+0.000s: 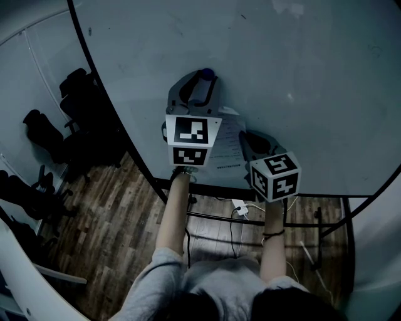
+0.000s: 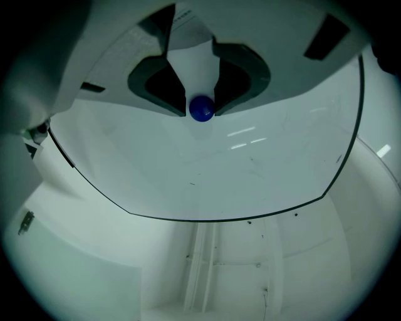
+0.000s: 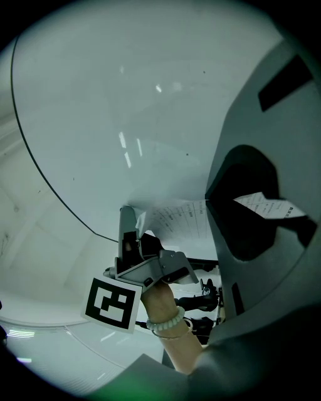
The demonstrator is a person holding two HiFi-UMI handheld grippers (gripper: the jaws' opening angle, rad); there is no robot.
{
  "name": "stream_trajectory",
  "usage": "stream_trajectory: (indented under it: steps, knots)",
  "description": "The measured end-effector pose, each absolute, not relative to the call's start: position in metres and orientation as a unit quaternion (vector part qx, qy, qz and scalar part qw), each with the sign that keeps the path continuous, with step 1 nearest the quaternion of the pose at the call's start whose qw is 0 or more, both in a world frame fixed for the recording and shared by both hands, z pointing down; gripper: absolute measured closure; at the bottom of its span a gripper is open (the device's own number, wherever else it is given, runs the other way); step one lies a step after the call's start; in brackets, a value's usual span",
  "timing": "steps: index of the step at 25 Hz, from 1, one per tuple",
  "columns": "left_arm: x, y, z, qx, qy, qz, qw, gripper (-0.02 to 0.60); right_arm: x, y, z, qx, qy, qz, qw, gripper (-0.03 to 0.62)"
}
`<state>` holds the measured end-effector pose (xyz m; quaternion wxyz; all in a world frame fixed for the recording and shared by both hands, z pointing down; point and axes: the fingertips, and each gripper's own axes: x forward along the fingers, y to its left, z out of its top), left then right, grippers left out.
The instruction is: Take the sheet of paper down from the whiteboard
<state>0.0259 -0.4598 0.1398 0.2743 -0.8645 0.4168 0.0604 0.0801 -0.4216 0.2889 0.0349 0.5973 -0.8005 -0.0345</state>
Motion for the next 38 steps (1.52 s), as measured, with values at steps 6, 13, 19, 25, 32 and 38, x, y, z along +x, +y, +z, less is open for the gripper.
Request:
stream_trajectory:
  steps: [6, 13, 19, 25, 32, 38]
  knots:
    - [0.019, -0.454, 0.140, -0.864, 0.416, 0.069, 0.275, 0.457, 0.081, -0.417, 0.289, 0.596, -0.801, -0.035, 0.033, 0.594]
    - [0.000, -0.450, 0.160, -0.867, 0.429, 0.074, 0.244, 0.457, 0.086, -0.407, 0.297, 0.595, -0.802, -0.030, 0.032, 0.594]
    - [-0.020, -0.447, 0.179, -0.871, 0.439, 0.065, 0.211, 0.473, 0.088, -0.403, 0.301, 0.595, -0.802, -0.026, 0.033, 0.594]
    - [-0.031, -0.442, 0.196, -0.878, 0.439, 0.066, 0.182, 0.499, 0.089, -0.396, 0.306, 0.595, -0.802, -0.022, 0.037, 0.594]
    - [-0.040, -0.437, 0.223, -0.884, 0.440, 0.054, 0.146, 0.569, 0.092, -0.387, 0.315, 0.599, -0.800, -0.019, 0.039, 0.594]
    - [-0.053, -0.437, 0.252, -0.890, 0.440, 0.041, 0.109, 0.574, 0.091, -0.383, 0.330, 0.602, -0.797, -0.012, 0.038, 0.594]
